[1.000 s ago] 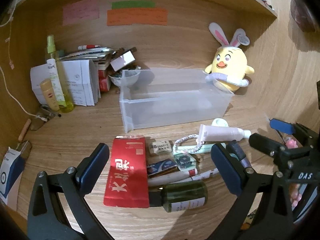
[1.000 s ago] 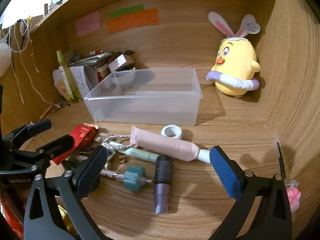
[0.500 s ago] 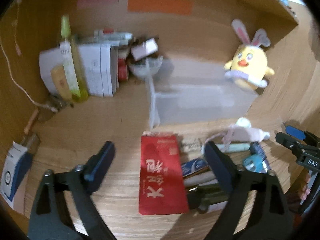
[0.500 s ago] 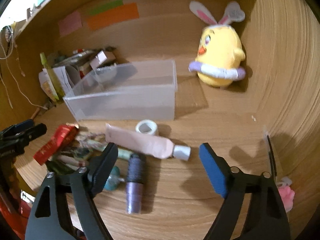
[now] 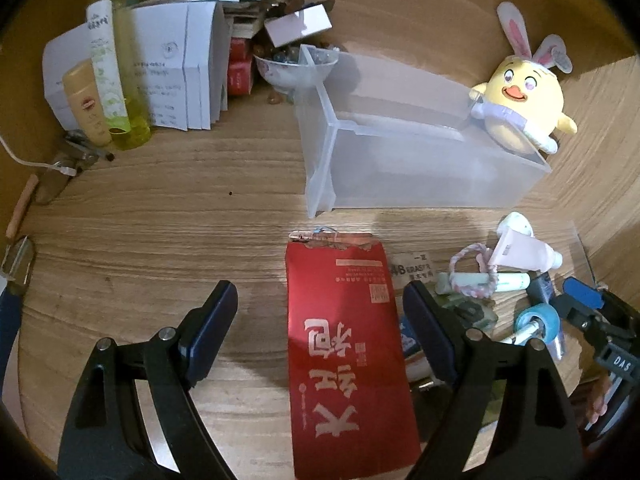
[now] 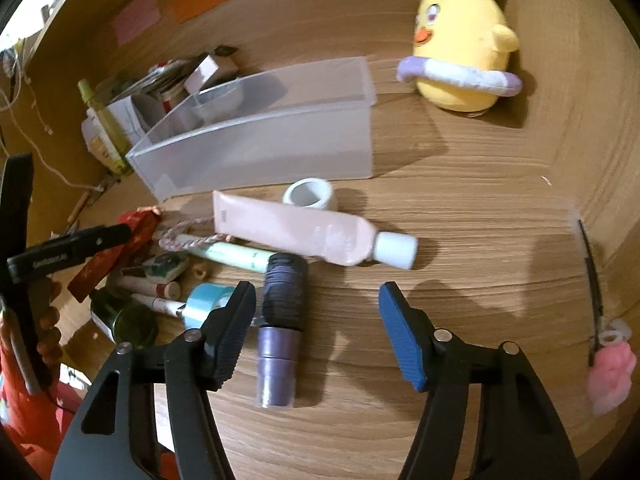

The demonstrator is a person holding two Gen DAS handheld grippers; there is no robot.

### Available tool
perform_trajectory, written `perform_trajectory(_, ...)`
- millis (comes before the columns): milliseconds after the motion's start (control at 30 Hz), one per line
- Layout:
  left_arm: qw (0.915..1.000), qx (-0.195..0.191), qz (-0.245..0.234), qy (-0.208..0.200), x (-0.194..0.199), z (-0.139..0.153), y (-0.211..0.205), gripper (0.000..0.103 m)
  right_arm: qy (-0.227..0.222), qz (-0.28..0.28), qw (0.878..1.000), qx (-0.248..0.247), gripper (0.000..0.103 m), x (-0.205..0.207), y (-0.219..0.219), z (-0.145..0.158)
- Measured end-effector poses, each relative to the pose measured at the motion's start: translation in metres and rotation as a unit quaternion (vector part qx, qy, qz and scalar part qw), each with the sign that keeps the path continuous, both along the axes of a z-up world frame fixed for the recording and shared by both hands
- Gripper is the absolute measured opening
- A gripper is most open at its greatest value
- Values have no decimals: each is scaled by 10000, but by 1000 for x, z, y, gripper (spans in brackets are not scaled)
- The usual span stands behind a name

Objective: Organize objects
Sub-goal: 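Grasp the red tea packet with the left gripper while the right grasps the purple lipstick, then carry both items into the clear box and open both grippers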

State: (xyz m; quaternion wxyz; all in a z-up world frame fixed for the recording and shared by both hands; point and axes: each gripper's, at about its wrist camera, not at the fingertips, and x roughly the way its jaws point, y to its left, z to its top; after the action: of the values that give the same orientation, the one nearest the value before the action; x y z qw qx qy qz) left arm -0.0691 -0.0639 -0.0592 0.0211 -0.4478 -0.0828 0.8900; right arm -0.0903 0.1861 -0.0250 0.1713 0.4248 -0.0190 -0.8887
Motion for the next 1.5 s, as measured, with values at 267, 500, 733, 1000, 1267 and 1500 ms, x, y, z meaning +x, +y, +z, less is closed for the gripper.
perform_trajectory(267,9999,-18,-39,-166,-13,-6,2,72,-172,114,9998,55,40,-10,-11,-12)
perform_trajectory(500,9994,-270,-138,-176,-17,-7,8,55,-158,57,9999,-2,24,-11,-9,-13)
perform_trajectory(733,9996,-269,6,56,-12,-1,2,55,77,-73,9999,-38,24,-6,1,-2)
perform_trajectory(1000,9987,-147,279,410,2,28,-9,55,512,-73,9979,-380,24,-10,11,32)
perform_trajectory(1267,9939,-121,431,1010,6,72,-8,55,1207,27,9918,-418,24,-24,13,77)
perform_trajectory(1500,9892,-294,355,1395,-3,102,3,55,1762,122,9836,-376,24,-38,5,113)
